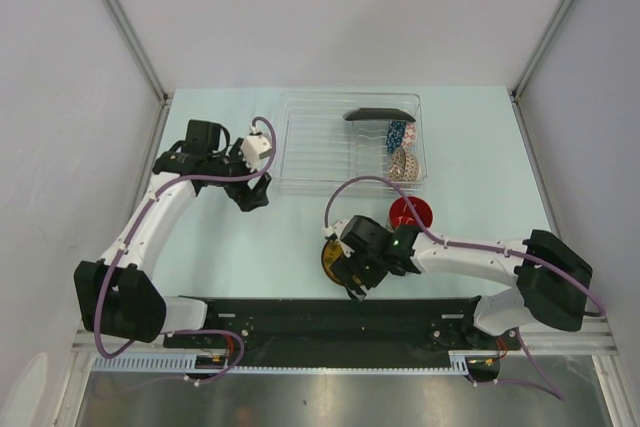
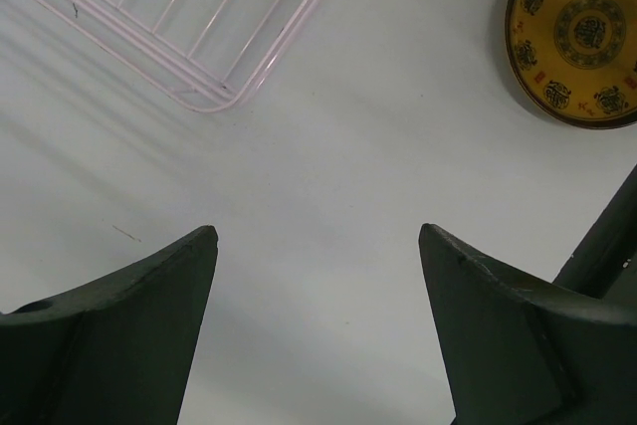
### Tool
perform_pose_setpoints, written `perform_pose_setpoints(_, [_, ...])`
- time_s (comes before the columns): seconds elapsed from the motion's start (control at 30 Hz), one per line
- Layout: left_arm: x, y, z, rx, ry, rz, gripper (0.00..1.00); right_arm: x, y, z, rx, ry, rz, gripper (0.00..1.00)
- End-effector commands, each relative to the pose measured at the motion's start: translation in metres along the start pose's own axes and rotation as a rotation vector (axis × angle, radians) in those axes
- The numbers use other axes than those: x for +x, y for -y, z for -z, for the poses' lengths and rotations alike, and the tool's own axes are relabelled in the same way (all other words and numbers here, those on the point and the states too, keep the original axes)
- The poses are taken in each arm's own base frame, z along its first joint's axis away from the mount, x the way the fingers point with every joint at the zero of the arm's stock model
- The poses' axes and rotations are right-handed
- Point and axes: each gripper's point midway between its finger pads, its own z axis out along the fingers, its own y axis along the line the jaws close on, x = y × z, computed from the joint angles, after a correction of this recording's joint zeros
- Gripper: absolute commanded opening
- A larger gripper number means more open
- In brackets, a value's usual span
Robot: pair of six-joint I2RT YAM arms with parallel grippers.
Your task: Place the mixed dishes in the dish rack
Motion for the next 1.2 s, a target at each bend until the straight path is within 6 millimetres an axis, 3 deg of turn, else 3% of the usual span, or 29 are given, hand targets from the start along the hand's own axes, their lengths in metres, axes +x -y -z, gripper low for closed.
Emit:
perform_pose_setpoints(0.0, [-0.005,-0.004,-0.001,-0.015,0.021,-0.023,0.88,-0.014,0.02,-0.004,0.047,0.043,-0.052,0.81])
perform_pose_setpoints(0.27, [-0.001,-0.008,-0.004,-0.025,0.01,-0.027,0.88,-0.021,0.043,-0.008,0.061,0.044,-0.118,0.83])
perform_pose_setpoints(0.6, [0.009,-0.007,-0.008,-0.027,-0.012,-0.019,0.88,-0.05,0.077,-0.013,0.114,0.077,-0.12,0.82])
perform_pose_setpoints(0.83, [0.011,-0.008,-0.011,-0.023,-0.016,-0.014,0.88,-0.067,0.066,-0.004,0.08,0.129,-0.099,0.82])
perform_pose_setpoints(1.17, [0.011,-0.007,-0.005,-0.04,-0.016,-0.019,0.87,-0.057,0.036,-0.043,0.08,0.033,0.052,0.74])
